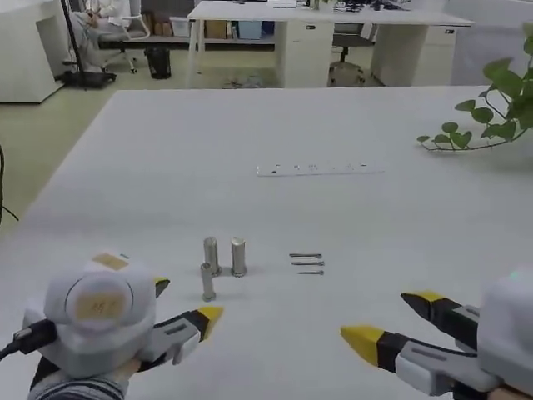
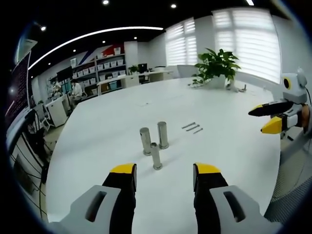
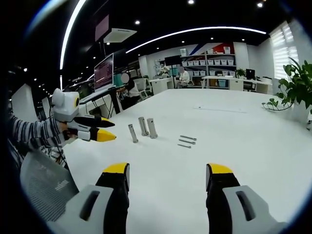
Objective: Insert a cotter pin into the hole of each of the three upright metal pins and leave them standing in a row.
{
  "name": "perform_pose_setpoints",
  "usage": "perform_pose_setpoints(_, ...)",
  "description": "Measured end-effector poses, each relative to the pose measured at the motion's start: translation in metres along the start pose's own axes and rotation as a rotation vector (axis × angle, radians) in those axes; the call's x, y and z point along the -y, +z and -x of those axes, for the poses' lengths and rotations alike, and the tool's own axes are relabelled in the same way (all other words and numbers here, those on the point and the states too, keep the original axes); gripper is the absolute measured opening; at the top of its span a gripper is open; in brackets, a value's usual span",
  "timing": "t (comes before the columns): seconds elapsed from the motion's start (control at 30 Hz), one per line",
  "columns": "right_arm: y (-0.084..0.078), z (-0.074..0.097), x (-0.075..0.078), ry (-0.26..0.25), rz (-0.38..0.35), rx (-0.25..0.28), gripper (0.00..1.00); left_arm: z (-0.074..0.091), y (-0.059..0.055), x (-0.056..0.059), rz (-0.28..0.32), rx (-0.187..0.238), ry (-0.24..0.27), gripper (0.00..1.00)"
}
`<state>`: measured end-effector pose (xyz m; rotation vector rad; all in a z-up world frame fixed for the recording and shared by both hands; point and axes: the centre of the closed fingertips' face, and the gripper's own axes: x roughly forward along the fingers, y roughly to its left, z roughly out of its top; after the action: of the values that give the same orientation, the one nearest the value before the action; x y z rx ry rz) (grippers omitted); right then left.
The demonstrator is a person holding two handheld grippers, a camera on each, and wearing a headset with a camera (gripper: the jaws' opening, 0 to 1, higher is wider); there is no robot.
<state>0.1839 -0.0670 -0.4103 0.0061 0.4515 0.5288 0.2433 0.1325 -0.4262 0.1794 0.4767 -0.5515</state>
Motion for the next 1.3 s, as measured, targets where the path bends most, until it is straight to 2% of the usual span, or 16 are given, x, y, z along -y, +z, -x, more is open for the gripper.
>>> perform_pose_setpoints(0.1, 0.000, -0.001, -0.002, 0.008, -0.001, -0.001, 0.61, -0.009, 0.001, -0.004, 0.018, 0.001, 0.002, 0.41)
perform_pose_setpoints(0.2, -0.001, -0.002, -0.004, 0.013, 0.014, -0.007, 0.61, -0.021, -0.002, -0.003, 0.050, -0.020, -0.026, 0.38)
perform_pose_setpoints(0.37, -0.007, -0.005, -0.007, 0.014, 0.063, -0.043, 0.60, -0.037, -0.001, -0.006, 0.031, -0.014, -0.022, 0.33)
perform_pose_setpoints(0.57, -0.010, -0.006, -0.005, 0.019, 0.045, -0.054, 0.60, -0.054, 0.000, -0.010, 0.024, -0.007, -0.018, 0.22)
perform_pose_setpoints(0.7, -0.012, -0.006, -0.004, 0.016, 0.037, -0.058, 0.60, -0.062, -0.001, -0.011, 0.034, -0.011, -0.020, 0.19)
perform_pose_setpoints(0.97, -0.017, -0.007, -0.005, 0.019, 0.041, -0.082, 0.60, -0.069, -0.007, -0.011, 0.035, -0.033, -0.020, 0.07)
perform_pose_setpoints(1.2, -0.023, -0.008, -0.005, 0.016, 0.073, -0.116, 0.60, -0.070, -0.008, -0.012, 0.062, -0.034, -0.025, 0.06)
perform_pose_setpoints(1.3, -0.025, -0.009, -0.007, 0.021, 0.083, -0.129, 0.60, -0.070, -0.007, -0.011, 0.055, -0.034, -0.022, 0.05)
